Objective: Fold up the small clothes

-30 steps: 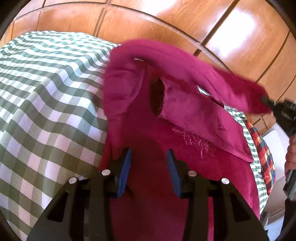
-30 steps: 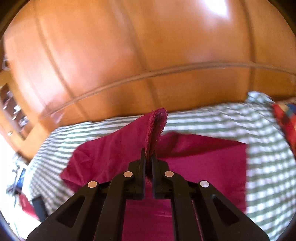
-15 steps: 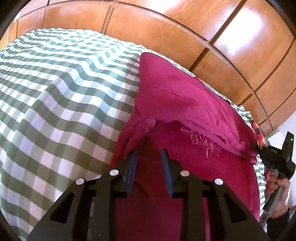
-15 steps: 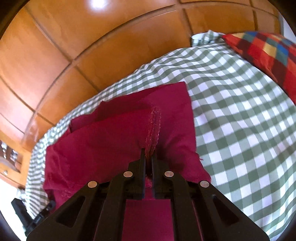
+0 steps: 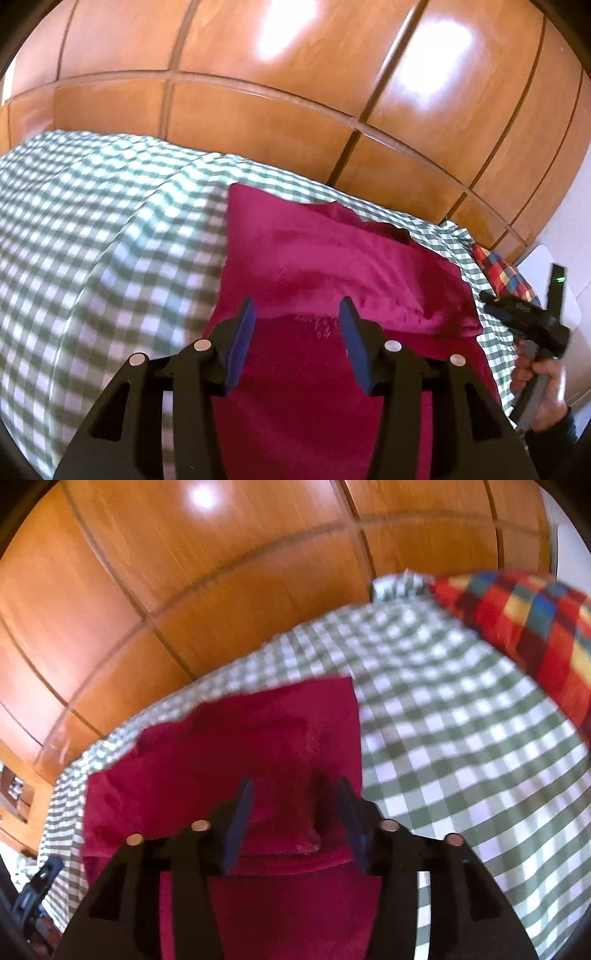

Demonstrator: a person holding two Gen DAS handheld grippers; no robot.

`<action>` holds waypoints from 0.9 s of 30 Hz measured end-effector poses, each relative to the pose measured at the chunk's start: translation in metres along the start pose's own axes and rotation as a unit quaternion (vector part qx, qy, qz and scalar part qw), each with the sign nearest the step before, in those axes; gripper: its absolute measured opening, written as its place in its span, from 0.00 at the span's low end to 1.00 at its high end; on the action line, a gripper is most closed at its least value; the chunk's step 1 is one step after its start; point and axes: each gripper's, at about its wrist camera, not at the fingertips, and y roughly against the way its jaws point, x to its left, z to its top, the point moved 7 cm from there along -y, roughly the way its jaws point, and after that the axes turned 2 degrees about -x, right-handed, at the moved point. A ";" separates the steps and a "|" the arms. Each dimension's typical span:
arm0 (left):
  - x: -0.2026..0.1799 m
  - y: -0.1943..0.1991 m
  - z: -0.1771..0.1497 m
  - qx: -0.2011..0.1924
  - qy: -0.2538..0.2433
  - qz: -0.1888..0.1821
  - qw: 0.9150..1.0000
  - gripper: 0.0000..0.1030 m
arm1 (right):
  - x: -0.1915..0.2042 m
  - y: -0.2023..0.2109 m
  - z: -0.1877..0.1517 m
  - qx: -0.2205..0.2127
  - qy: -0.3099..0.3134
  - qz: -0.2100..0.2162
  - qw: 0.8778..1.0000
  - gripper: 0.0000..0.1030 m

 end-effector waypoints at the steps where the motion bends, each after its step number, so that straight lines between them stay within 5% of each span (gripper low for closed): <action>1: -0.005 -0.008 0.003 0.002 -0.009 -0.002 1.000 0.46 | 0.008 0.001 0.000 0.000 0.007 0.008 1.000 0.46; 5: -0.010 -0.039 0.001 0.027 -0.019 0.011 0.999 0.46 | 0.040 -0.014 -0.020 0.036 0.048 0.032 0.998 0.46; 9: 0.002 -0.064 -0.025 0.068 -0.014 0.033 0.997 0.45 | 0.030 -0.045 -0.054 0.079 0.080 -0.012 0.994 0.46; 14: 0.003 -0.055 -0.033 0.061 -0.022 0.027 0.998 0.45 | 0.030 -0.040 -0.057 0.059 0.095 0.002 0.994 0.46; 21: 0.011 -0.022 0.010 0.008 0.033 -0.008 0.999 0.48 | 0.043 -0.024 -0.028 0.042 0.089 0.011 0.995 0.46; 27: 0.030 -0.038 0.057 -0.008 0.070 -0.006 0.997 0.48 | 0.064 -0.042 0.002 0.034 0.087 0.016 0.996 0.46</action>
